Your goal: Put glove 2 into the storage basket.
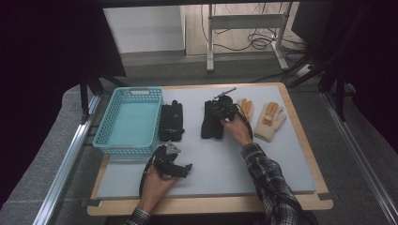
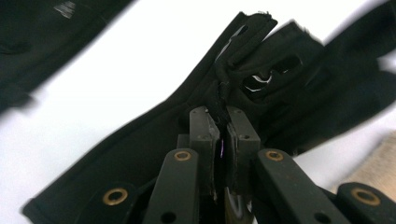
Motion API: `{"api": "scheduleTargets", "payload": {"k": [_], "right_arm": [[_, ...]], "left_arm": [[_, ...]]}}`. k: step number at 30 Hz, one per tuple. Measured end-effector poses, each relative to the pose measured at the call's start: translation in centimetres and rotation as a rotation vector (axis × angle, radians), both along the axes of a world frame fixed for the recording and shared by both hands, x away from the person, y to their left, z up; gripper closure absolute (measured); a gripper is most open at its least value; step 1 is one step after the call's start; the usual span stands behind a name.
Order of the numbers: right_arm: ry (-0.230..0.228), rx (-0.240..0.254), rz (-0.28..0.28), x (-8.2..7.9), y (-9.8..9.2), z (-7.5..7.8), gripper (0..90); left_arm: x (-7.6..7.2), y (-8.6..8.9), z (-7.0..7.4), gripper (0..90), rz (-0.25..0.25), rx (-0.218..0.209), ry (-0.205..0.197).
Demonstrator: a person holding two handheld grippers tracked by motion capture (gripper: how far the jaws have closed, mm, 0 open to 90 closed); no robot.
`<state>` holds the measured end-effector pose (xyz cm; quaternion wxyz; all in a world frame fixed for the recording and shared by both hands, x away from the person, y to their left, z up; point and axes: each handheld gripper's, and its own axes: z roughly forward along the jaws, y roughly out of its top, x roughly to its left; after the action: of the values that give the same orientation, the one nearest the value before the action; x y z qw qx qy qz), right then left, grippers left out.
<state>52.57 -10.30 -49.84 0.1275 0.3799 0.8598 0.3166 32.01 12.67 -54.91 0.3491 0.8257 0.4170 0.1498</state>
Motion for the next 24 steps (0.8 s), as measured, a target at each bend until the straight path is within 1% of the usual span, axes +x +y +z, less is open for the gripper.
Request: {"api": "scheduleTargets", "payload": {"k": [3, 4, 5, 7, 8, 9, 10, 11, 12, 13, 15, 16, 17, 18, 20, 22, 23, 24], "right_arm": [[-0.018, 0.029, 0.018, -1.0, -0.4, 1.1, 81.8], [-0.018, 0.029, 0.018, -1.0, -0.4, 1.1, 81.8], [-0.024, 0.053, 0.034, -2.1, -0.7, 2.1, 81.8], [-0.024, 0.079, 0.045, -3.0, -1.0, 2.8, 81.6], [-0.024, 0.079, 0.045, -3.0, -1.0, 2.8, 81.6], [-0.023, 0.109, 0.061, -4.2, -1.2, 3.7, 81.3], [-0.028, 0.115, 0.065, -4.9, -1.2, 4.1, 81.2], [-0.028, 0.115, 0.065, -4.9, -1.2, 4.1, 81.2], [-0.036, 0.126, 0.081, -6.4, -1.3, 4.9, 81.0], [-0.036, 0.126, 0.081, -6.4, -1.3, 4.9, 81.0], [-0.036, 0.150, 0.098, -7.9, -1.4, 5.3, 80.8], [-0.036, 0.155, 0.107, -8.7, -1.4, 5.5, 80.8], [-0.039, 0.160, 0.110, -9.5, -1.5, 5.5, 80.7], [-0.038, 0.162, 0.123, -11.0, -1.6, 5.2, 80.6], [-0.044, 0.156, 0.123, -12.0, -1.6, 4.6, 80.5], [-0.038, 0.157, 0.128, -12.9, -1.7, 3.7, 80.4], [-0.038, 0.157, 0.128, -12.9, -1.7, 3.7, 80.4], [-0.028, 0.155, 0.132, -13.5, -1.9, 2.5, 80.2]], "left_arm": [[0.0, 0.0, 0.0, 4.2, -0.001, 0.002, 0.000], [0.0, 0.0, 0.0, 4.2, -0.001, 0.002, 0.000], [0.0, 0.0, 0.0, 4.2, 0.000, 0.001, 0.000], [0.0, 0.0, 0.0, 4.2, -0.001, 0.002, -0.001], [0.0, 0.0, 0.0, 4.2, -0.001, 0.002, -0.001], [0.0, 0.0, 0.0, 4.2, -0.002, 0.002, -0.002], [0.0, 0.0, 0.0, 4.2, -0.002, 0.002, -0.002], [0.0, 0.0, 0.0, 4.2, -0.002, 0.002, -0.002], [0.0, 0.0, 0.0, 4.2, -0.001, 0.002, -0.002], [0.0, 0.0, 0.0, 4.2, -0.001, 0.000, -0.002], [0.0, 0.0, 0.0, 4.2, 0.000, 0.000, -0.001], [0.0, 0.0, 0.0, 4.2, -0.001, 0.003, 0.000], [0.0, 0.0, 0.0, 4.2, -0.002, 0.004, -0.001], [0.0, 0.0, 0.0, 4.2, -0.001, 0.004, -0.001], [0.0, 0.0, 0.0, 4.2, -0.001, 0.004, -0.001], [0.0, 0.0, 0.0, 4.2, 0.001, 0.002, -0.002], [0.0, 0.0, 0.0, 4.2, 0.003, -0.001, -0.002], [0.0, 0.0, 0.0, 4.2, 0.002, 0.001, -0.002]]}}
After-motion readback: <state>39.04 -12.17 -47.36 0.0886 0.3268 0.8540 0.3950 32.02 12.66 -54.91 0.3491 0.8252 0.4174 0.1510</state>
